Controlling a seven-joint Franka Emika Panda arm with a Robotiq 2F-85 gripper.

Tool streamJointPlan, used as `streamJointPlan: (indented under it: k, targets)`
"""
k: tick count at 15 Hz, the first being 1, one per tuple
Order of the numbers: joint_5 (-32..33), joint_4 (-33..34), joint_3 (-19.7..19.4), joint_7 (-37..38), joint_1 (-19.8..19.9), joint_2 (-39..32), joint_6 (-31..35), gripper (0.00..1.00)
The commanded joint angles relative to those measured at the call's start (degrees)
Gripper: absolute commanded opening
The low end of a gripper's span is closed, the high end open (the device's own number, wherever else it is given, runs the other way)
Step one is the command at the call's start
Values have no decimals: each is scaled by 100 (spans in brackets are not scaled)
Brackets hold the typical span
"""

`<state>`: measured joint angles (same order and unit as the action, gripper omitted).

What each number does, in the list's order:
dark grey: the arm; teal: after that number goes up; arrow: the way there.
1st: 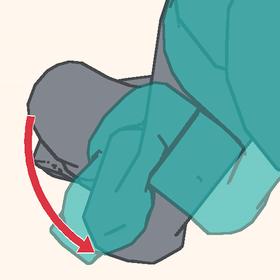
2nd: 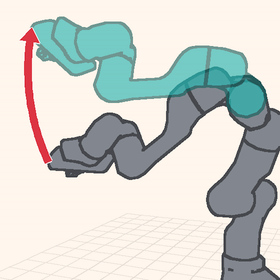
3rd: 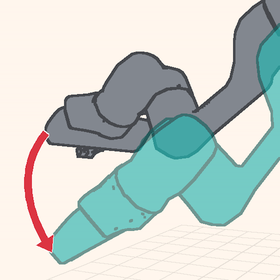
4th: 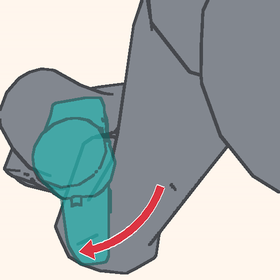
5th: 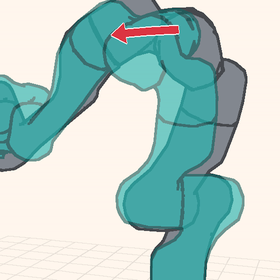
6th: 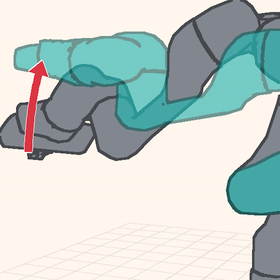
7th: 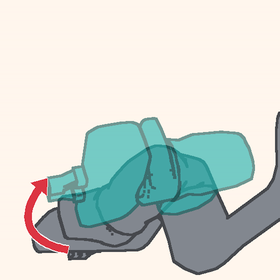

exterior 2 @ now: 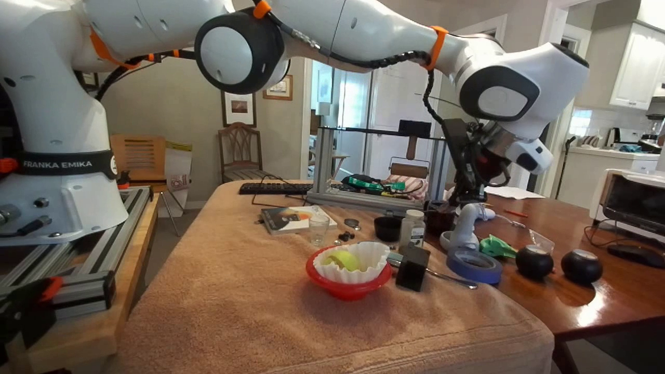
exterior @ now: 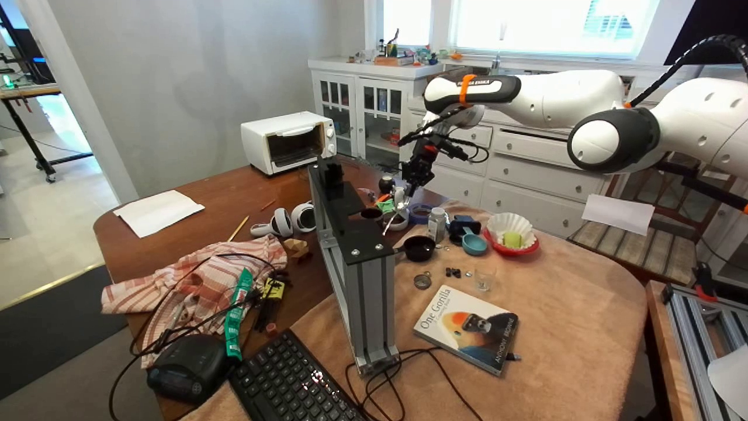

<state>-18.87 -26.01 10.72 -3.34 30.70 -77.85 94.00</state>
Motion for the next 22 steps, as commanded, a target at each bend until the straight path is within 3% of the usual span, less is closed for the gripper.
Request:
streamJointPlan:
  k: [1, 5, 15, 17, 18, 22]
  targets:
    - [-68, 57, -68, 205, 61, 188, -438, 1]
    - [-60, 77, -92, 247, 107, 298, -533, 1]
    - [-6, 38, -16, -1479, 379, 717, -3050, 1]
    - [100, 58, -111, -1711, 321, 612, -3200, 1]
    - [-10, 122, -99, -1433, 341, 659, -3008, 6]
    - [-85, 42, -61, -1504, 354, 616, -3081, 1]
